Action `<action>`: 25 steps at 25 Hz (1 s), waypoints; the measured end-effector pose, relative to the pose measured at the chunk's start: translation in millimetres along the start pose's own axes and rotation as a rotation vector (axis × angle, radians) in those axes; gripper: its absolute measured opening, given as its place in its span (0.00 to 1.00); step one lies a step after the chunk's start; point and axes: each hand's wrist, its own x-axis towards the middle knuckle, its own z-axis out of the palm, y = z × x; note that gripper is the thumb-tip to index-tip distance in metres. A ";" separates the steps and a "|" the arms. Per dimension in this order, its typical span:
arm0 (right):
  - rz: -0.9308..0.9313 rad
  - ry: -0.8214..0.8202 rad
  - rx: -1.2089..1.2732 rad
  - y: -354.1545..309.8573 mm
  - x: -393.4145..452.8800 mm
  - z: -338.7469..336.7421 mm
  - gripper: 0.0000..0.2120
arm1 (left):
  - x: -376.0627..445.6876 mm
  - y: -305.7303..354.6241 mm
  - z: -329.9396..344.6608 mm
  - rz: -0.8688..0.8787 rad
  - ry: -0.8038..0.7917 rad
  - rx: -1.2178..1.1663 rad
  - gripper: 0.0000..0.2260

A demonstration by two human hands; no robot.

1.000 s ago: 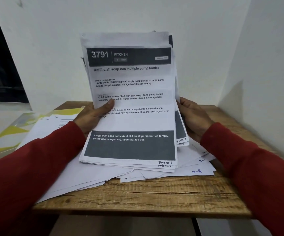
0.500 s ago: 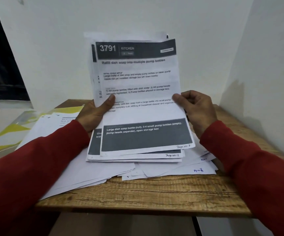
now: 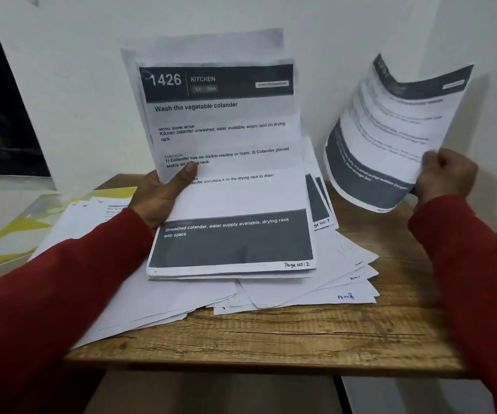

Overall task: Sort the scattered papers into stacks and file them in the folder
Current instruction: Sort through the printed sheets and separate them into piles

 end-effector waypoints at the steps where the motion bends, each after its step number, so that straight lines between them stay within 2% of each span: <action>1: -0.008 0.013 -0.041 -3.5 -2.7 -1.3 0.14 | -0.4 1.8 0.8 0.007 0.002 -0.002 0.06; 5: -0.097 -0.080 -0.119 -29.2 -32.6 2.4 0.17 | -1.4 6.2 2.9 0.037 -0.010 -0.019 0.04; 7: -0.076 -0.201 0.078 -41.8 -50.5 8.2 0.16 | -1.2 5.7 2.6 0.032 -0.008 -0.035 0.04; 9: 0.013 -0.366 0.294 -56.5 -74.6 14.4 0.11 | -1.2 4.8 2.8 0.020 -0.011 -0.050 0.04; 12: 0.096 -0.664 0.457 -79.3 -113.2 24.1 0.06 | -0.3 1.6 2.0 -0.014 -0.025 -0.069 0.04; 14: 0.161 -0.778 0.551 -85.3 -128.7 30.4 0.05 | 1.0 -0.6 0.5 -0.043 -0.050 -0.060 0.05; 18: 0.266 -0.899 0.630 -85.1 -143.4 37.0 0.06 | 3.0 -2.9 -1.8 -0.089 -0.084 -0.038 0.06; 20: 0.292 -0.934 0.604 -86.2 -143.3 37.4 0.14 | 2.6 -2.7 -0.2 -0.080 -0.073 -0.016 0.05; 22: 0.242 -0.910 0.499 -88.0 -141.1 38.6 0.24 | 1.3 -3.1 1.4 -0.069 -0.043 -0.014 0.06; 23: 0.182 -0.878 0.429 -88.2 -142.2 39.8 0.26 | 0.4 -3.8 1.5 -0.067 -0.024 -0.020 0.07; 25: 0.070 -0.806 0.357 -86.4 -147.0 41.6 0.22 | -2.8 -4.1 2.6 -0.070 -0.003 -0.041 0.13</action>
